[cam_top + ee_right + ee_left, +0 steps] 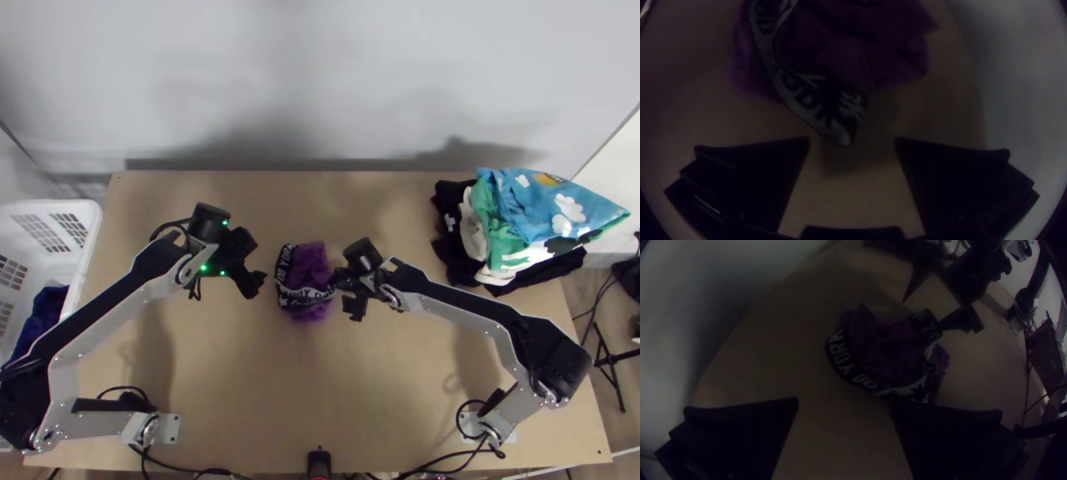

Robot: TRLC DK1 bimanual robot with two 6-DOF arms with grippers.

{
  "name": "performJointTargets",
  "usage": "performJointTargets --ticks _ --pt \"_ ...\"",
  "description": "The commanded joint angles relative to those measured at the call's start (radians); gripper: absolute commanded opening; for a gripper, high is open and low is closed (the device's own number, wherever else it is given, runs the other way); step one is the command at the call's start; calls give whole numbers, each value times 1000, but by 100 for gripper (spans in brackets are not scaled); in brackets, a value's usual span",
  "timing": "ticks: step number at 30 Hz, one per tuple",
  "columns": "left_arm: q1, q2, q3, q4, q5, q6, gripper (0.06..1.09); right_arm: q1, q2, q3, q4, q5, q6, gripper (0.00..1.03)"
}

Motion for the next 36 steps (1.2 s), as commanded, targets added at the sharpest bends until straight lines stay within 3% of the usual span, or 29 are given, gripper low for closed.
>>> performJointTargets --ticks 1,3,20,25,29,33,36 --pt "16 -3 0 1 0 3 104 -11 25 7 21 -8 -23 77" --pt "18 -1 0 3 0 8 104 -11 19 7 23 -19 -26 69" --pt "27 19 19 7 0 20 104 44 -32 5 21 -19 -21 69" --pt "32 22 17 12 0 20 104 53 -20 10 34 -21 -26 41" --pt "41 20 9 12 0 29 104 60 -20 21 40 -21 -35 35" --pt "47 19 9 12 1 31 104 63 -20 35 47 -19 -61 4" --pt "41 16 0 14 1 28 104 63 -18 58 47 -19 -60 3"
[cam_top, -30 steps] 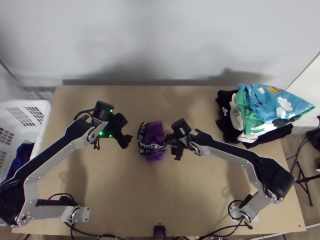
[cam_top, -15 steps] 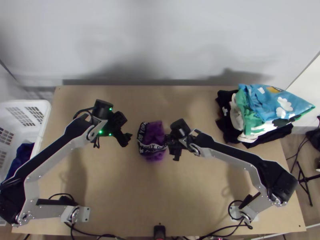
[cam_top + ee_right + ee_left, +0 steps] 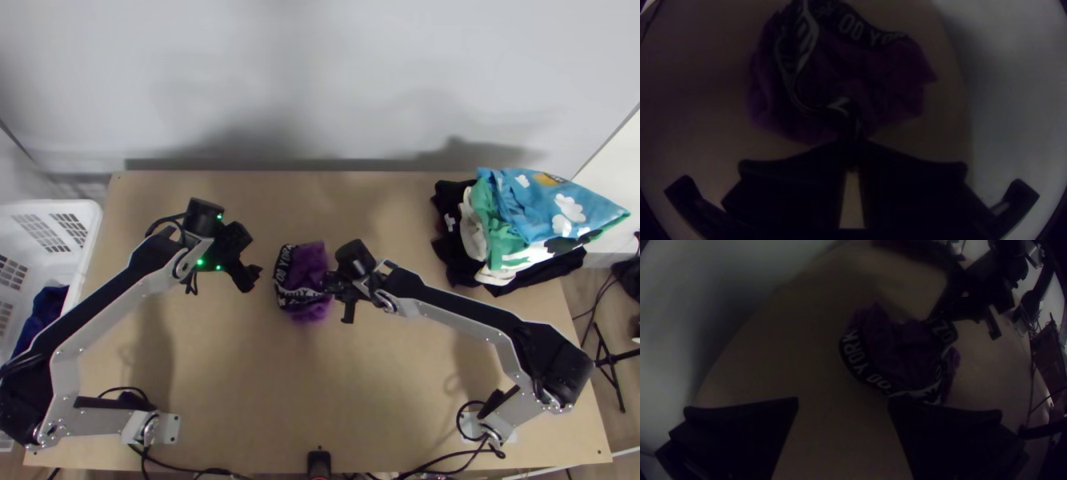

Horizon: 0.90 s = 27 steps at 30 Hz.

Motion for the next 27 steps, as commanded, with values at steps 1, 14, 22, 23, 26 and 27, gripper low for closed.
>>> performJointTargets --ticks 1,14,22,23,26,27 --pt "-3 -3 -15 5 1 -2 104 6 2 42 6 -1 -10 3" --pt "-21 -17 -52 23 4 -2 104 7 128 232 46 1 -2 3" --pt "-29 -26 -63 28 3 -2 104 67 243 372 48 1 10 4" --pt "-28 -29 -64 28 3 -1 104 70 252 375 48 1 10 11" --pt "-21 -37 -69 28 3 -4 104 79 275 376 66 16 18 38" --pt "-21 -40 -70 28 3 -4 104 81 283 378 72 25 19 48"
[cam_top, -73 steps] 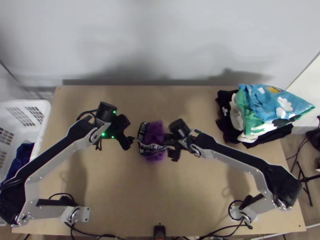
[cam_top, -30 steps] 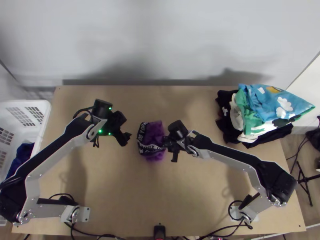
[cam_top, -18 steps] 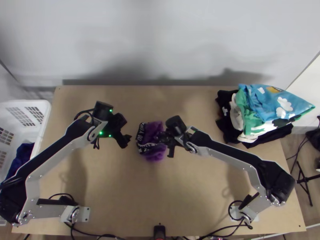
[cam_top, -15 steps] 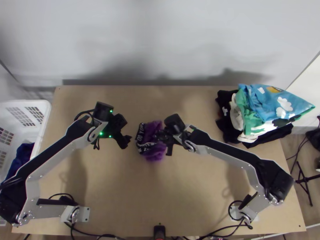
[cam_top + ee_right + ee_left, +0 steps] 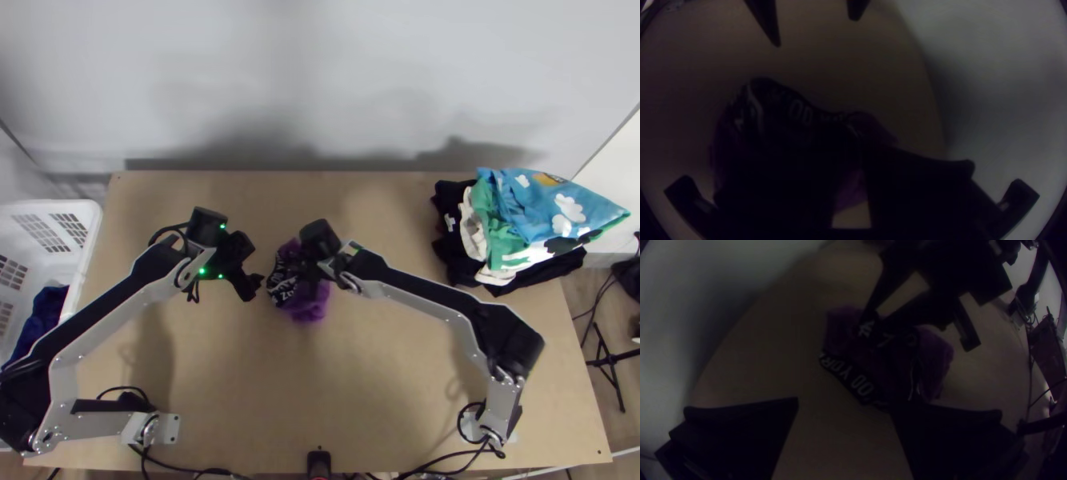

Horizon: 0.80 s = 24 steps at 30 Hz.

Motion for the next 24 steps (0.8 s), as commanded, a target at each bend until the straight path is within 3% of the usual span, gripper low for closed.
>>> performJointTargets --ticks 1,3,7,8,19,24 --pt "5 -13 -10 1 -1 -4 104 25 72 46 32 33 13 54" --pt "4 -13 -12 1 -1 -7 104 23 89 51 46 41 13 64" --pt "-12 -21 -14 1 -1 -16 104 9 112 54 49 62 22 96" --pt "-15 -22 -14 1 -1 -18 104 3 98 54 49 62 39 99" --pt "-61 -16 2 18 0 -41 104 -118 -240 -82 13 65 93 99" --pt "-208 106 88 33 0 -208 103 -196 -376 -208 -17 65 143 98"
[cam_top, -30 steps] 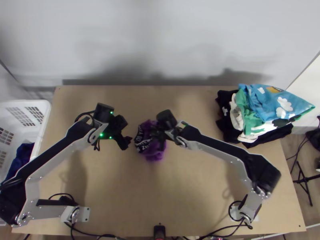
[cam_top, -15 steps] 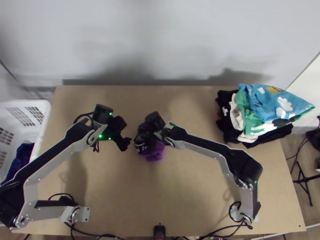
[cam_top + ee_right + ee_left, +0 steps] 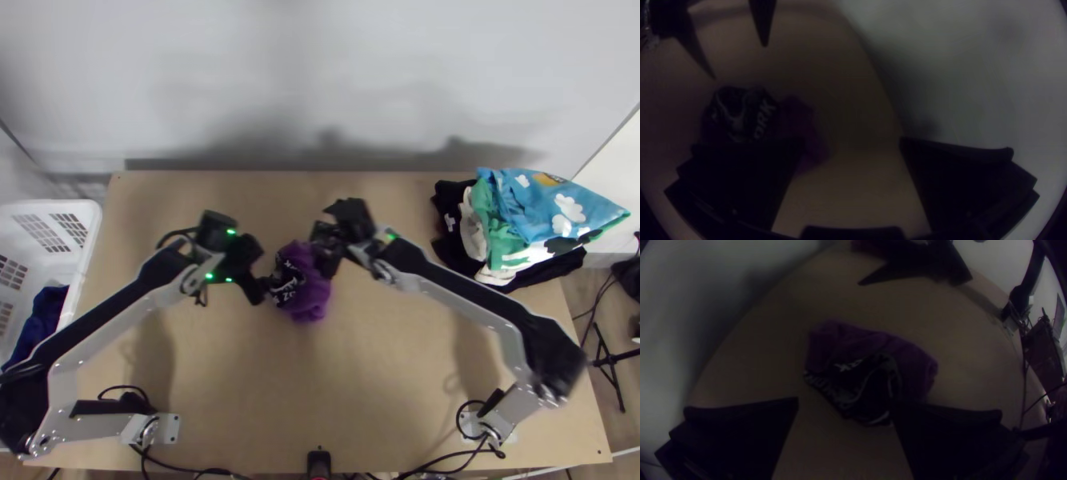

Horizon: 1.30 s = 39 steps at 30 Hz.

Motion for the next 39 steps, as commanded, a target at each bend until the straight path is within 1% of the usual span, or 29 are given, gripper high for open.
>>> performJointTargets --ticks 1,3,5,7,9,10,16,19,22,27,28,31,32,34,36,38,39 --pt "-143 148 107 1 4 -182 103 -97 -195 -150 -27 2 60 98" --pt "-152 202 145 2 4 -214 103 -123 -229 -181 -43 2 83 97" --pt "-140 234 179 7 29 -263 103 -137 -259 -209 -58 0 103 97" --pt "-103 271 211 7 115 -366 103 -139 -293 -239 -61 0 111 97" --pt "-94 300 215 13 190 -461 97 -143 -316 -259 -61 0 121 97" --pt "-103 307 212 16 199 -490 94 -146 -325 -267 -63 0 121 97" --pt "-174 272 199 78 197 -549 94 -153 -350 -301 -67 0 121 97" --pt "-172 249 212 78 197 -550 94 -142 -353 -313 -72 0 121 97" --pt "-154 226 208 73 199 -547 94 -105 -353 -340 -72 0 121 97" --pt "-94 225 145 79 204 -523 95 -61 -333 -357 -58 -1 128 97" --pt "-90 226 133 81 204 -523 95 -56 -324 -357 -56 -1 131 96" --pt "-60 188 114 74 204 -515 96 -41 -312 -356 -41 -10 181 96" --pt "-30 162 113 65 205 -509 98 -31 -302 -354 -27 -21 203 96" --pt "65 108 113 38 246 -498 98 -4 -275 -347 -20 -44 230 95" --pt "179 54 110 10 300 -483 102 32 -247 -351 -6 -66 236 85" --pt "294 4 108 -21 346 -466 102 55 -224 -367 48 -84 236 76" --pt "338 -27 107 -31 358 -454 102 61 -210 -368 69 -92 235 69"
